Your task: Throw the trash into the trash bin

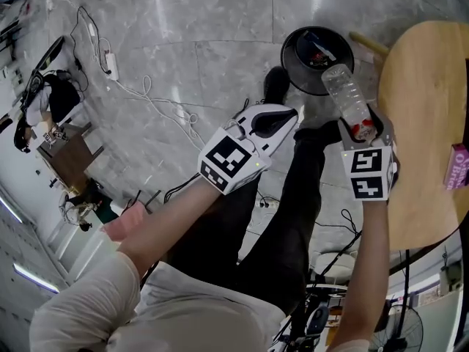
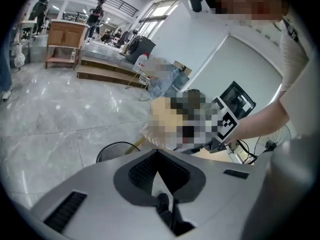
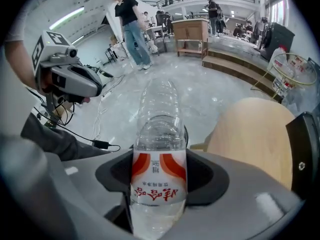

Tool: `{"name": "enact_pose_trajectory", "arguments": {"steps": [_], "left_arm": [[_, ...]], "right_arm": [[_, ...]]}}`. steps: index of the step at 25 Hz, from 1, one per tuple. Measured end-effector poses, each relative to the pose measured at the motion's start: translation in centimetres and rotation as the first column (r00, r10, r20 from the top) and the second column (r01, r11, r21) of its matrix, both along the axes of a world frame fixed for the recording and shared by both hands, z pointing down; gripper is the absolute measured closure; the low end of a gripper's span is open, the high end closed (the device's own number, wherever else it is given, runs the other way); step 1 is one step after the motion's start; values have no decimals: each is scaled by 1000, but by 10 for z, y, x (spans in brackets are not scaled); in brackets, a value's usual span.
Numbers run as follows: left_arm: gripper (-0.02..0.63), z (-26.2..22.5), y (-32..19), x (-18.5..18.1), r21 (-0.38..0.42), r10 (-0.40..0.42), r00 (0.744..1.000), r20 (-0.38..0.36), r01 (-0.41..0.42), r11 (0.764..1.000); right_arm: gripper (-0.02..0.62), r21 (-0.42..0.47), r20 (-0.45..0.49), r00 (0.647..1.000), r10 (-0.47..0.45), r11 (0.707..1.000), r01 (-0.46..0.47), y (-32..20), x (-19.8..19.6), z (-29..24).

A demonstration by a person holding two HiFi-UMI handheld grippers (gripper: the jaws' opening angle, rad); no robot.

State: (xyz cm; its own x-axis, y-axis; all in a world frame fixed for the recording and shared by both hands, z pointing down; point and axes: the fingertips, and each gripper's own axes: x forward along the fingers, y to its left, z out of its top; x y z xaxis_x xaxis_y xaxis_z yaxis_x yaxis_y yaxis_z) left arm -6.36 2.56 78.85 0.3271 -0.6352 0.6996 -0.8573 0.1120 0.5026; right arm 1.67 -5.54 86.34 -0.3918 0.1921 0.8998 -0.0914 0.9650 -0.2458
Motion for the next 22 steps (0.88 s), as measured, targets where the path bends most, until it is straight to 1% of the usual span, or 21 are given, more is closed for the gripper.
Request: {"name": "enact_pose_trajectory", "arguments": {"steps": [6,8,11,13,18,22], "left_arm": [[600,16,13,-21,-7,-46,999,-10,46,999],[600,24,16,-29,-11,-59,998,-10,59,998],[600,39,27,-38,-28,-82,997,-11,82,996],[600,46,33,-43,-37,-99,995,-15,99,994],[600,58,43,-54,-46,-130,991,-27,128,991],[600,73,51,-57,-60,-136,990,-39,134,989]], "right_arm": [[299,-60,-31,999,44,997,-46,26,-31,46],[298,-80,-61,997,50,995,-55,36,-37,69],[295,-135,-127,990,59,988,-76,56,-40,104],[293,-152,-166,985,45,986,-71,69,-41,123],[287,-126,-233,972,3,991,-34,82,-50,166],[282,-64,-278,960,-20,998,2,83,-55,199]]}}
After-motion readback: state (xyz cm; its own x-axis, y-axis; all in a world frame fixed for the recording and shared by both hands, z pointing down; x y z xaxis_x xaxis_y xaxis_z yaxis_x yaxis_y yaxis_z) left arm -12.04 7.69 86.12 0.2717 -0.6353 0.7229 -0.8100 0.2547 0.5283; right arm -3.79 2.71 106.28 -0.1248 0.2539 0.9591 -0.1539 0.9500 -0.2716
